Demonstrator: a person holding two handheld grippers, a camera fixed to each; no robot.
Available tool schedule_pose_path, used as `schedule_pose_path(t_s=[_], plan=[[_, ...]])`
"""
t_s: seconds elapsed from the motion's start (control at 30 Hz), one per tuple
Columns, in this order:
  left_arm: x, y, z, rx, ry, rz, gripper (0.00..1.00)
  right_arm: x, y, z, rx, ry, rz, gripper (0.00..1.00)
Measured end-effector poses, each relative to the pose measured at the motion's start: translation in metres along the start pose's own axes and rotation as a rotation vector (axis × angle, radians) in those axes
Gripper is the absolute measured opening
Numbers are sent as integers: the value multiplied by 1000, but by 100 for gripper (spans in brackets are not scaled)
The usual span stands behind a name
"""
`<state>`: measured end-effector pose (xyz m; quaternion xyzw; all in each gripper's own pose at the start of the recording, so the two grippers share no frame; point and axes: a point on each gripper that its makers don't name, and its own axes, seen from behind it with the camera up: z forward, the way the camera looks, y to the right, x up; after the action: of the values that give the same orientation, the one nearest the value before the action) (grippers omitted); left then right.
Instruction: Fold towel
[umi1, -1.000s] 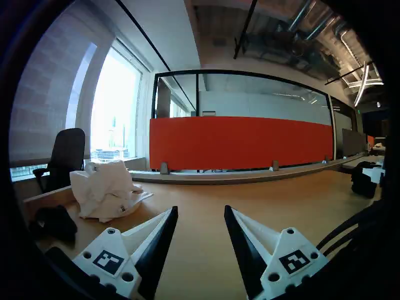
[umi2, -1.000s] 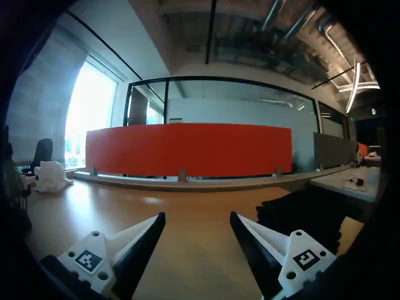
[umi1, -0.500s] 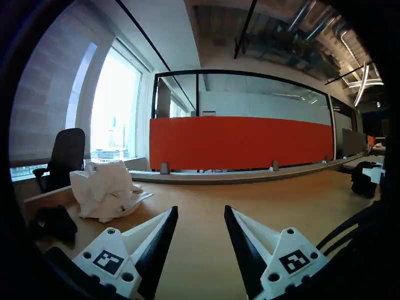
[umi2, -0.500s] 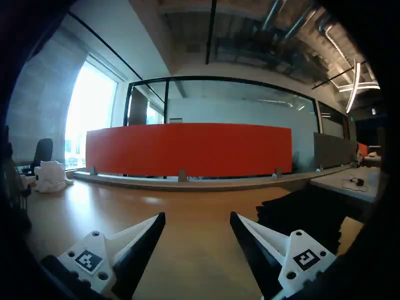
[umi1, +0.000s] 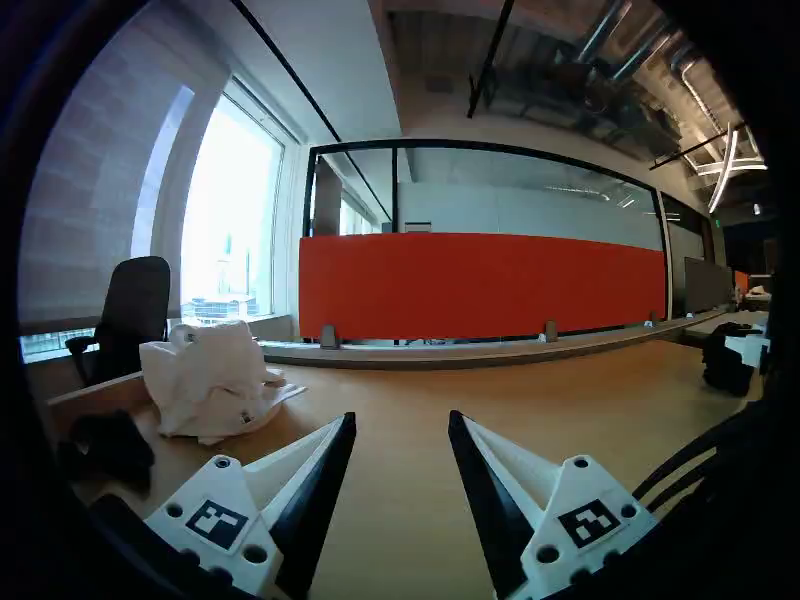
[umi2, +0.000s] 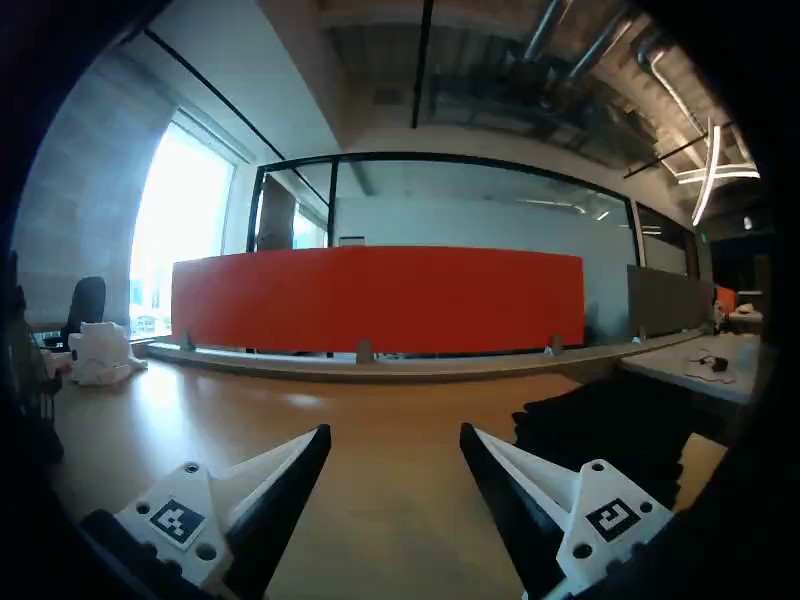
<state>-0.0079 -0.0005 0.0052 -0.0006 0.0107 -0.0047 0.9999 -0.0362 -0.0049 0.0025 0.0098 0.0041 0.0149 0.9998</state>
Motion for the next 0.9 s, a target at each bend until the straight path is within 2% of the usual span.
schedule_pose_path(t_s=[0.9], plan=[[4,0,-2,0,-2,-1,67,0,0,0,0,0,0,100]])
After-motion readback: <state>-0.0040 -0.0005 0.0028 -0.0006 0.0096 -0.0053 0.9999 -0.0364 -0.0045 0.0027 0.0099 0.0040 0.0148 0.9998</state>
